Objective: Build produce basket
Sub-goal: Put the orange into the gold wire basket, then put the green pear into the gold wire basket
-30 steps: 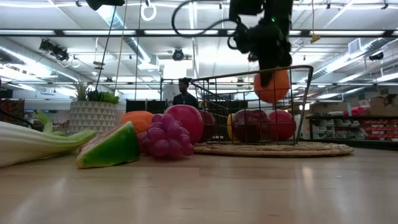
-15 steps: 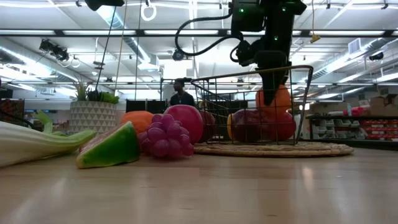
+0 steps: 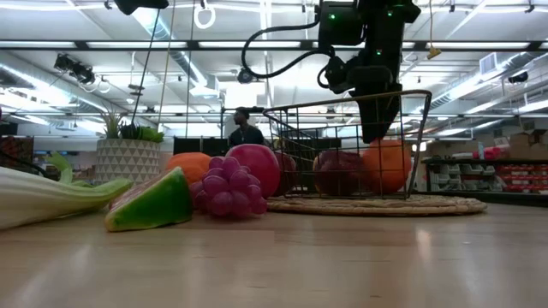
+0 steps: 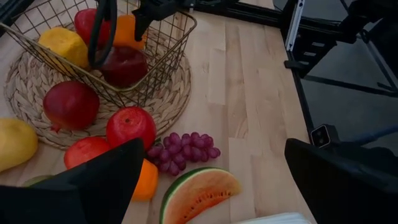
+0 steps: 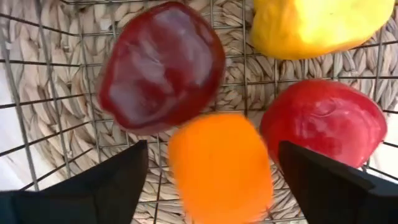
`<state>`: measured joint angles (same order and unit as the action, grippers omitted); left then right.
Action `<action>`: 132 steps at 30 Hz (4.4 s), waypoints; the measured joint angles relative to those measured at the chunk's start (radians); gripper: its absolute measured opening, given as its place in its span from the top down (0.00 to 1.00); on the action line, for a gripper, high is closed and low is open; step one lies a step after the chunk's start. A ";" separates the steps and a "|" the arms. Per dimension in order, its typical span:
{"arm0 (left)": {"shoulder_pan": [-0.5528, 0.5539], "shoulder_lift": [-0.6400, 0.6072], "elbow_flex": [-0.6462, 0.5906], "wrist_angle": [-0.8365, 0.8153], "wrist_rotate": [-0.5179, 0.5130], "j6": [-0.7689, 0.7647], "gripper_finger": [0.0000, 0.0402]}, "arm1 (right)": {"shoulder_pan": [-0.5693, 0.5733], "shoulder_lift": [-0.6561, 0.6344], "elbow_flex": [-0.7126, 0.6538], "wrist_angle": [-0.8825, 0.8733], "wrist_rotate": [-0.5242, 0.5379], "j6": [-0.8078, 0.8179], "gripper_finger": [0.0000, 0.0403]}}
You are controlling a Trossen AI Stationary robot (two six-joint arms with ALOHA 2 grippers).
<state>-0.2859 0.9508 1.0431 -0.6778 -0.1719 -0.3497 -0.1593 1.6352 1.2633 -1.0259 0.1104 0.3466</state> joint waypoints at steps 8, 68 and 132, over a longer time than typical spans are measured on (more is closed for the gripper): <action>0.000 0.000 0.000 -0.009 0.000 0.000 0.01 | 0.000 0.000 0.022 -0.029 -0.086 -0.005 0.04; 0.440 0.316 -0.053 -0.208 -0.139 0.486 0.01 | 0.857 0.000 -0.209 1.031 0.688 0.143 0.07; 0.636 0.753 -0.055 -0.053 0.036 0.916 0.28 | 0.898 0.000 -0.383 1.390 0.702 0.024 0.07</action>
<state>0.3496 1.7039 0.9878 -0.7306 -0.1354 0.5663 0.7387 1.6352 0.8806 0.3637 0.8124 0.3706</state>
